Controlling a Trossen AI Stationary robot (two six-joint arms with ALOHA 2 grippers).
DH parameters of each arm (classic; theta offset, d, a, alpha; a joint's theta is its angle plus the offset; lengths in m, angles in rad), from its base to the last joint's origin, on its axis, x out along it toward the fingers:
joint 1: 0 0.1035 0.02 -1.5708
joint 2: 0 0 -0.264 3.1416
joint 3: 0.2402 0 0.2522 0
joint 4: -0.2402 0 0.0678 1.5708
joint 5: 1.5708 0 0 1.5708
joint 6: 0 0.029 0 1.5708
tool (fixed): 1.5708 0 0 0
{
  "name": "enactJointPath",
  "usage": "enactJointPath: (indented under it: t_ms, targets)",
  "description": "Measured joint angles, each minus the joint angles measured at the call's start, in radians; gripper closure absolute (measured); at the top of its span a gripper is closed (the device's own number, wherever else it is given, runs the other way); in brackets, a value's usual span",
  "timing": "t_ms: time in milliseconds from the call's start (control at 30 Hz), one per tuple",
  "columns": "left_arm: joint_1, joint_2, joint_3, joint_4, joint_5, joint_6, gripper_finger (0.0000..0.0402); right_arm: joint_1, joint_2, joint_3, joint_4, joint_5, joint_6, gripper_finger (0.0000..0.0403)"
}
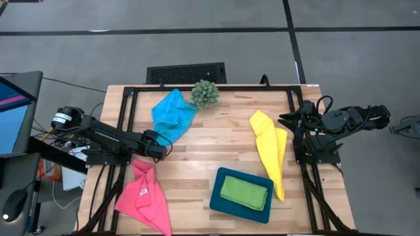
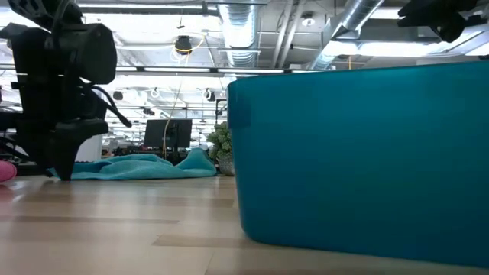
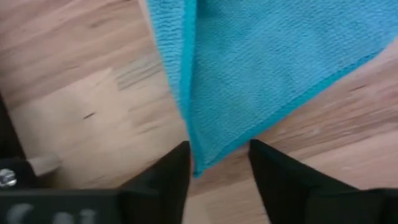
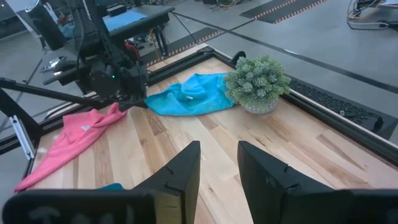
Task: Fold microfiber towels
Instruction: Fold the blue microfiber cloth
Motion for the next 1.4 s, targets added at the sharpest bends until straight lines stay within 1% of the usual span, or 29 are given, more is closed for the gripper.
enactJointPath:
  t_ms: [167, 267, 433, 600, 700, 767, 833, 900, 1033, 1133, 1200, 1267, 1400]
  targets:
    - [0.000, 0.001, -0.002, 0.024, -0.025, 0.040, 0.0347, 0.000, 0.000, 0.000, 0.000, 0.000, 0.004, 0.0269]
    - [0.001, 0.003, -0.004, 0.035, -0.046, 0.061, 0.0389, 0.000, 0.000, 0.000, 0.000, 0.000, 0.004, 0.0269]
    - [0.001, 0.003, -0.005, 0.039, -0.047, 0.057, 0.0396, 0.000, 0.000, 0.000, 0.000, 0.000, 0.004, 0.0269]
    - [0.000, 0.002, 0.040, 0.033, 0.011, 0.063, 0.0399, 0.000, 0.000, -0.001, 0.002, 0.001, 0.005, 0.0269]
    - [-0.009, 0.002, 0.099, 0.032, 0.022, 0.099, 0.0400, 0.000, 0.008, -0.039, 0.082, 0.004, -0.011, 0.0269]
    - [-0.016, 0.001, 0.146, 0.019, 0.024, 0.137, 0.0401, 0.000, 0.021, -0.076, 0.149, 0.005, -0.068, 0.0269]
    - [-0.023, 0.001, 0.189, 0.011, 0.034, 0.177, 0.0401, -0.005, 0.060, -0.114, 0.243, 0.010, -0.142, 0.0269]
    - [-0.033, 0.001, 0.233, 0.007, 0.043, 0.196, 0.0401, -0.020, 0.102, -0.144, 0.294, 0.004, -0.204, 0.0269]
    - [-0.042, 0.001, 0.314, 0.008, 0.087, 0.244, 0.0401, -0.060, 0.244, -0.165, 0.412, -0.012, -0.286, 0.0269]
    - [-0.047, 0.001, 0.364, 0.010, 0.136, 0.281, 0.0401, -0.101, 0.375, -0.168, 0.514, -0.068, -0.344, 0.0269]
    - [-0.054, 0.001, 0.387, 0.009, 0.166, 0.289, 0.0401, -0.126, 0.460, -0.167, 0.602, -0.126, -0.397, 0.0269]
    - [-0.069, 0.001, 0.405, 0.011, 0.185, 0.294, 0.0401, -0.150, 0.550, -0.167, 0.720, -0.183, -0.458, 0.0269]
    - [-0.116, 0.001, 0.413, 0.012, 0.193, 0.266, 0.0401, -0.194, 0.724, -0.163, 0.970, -0.246, -0.571, 0.0269]
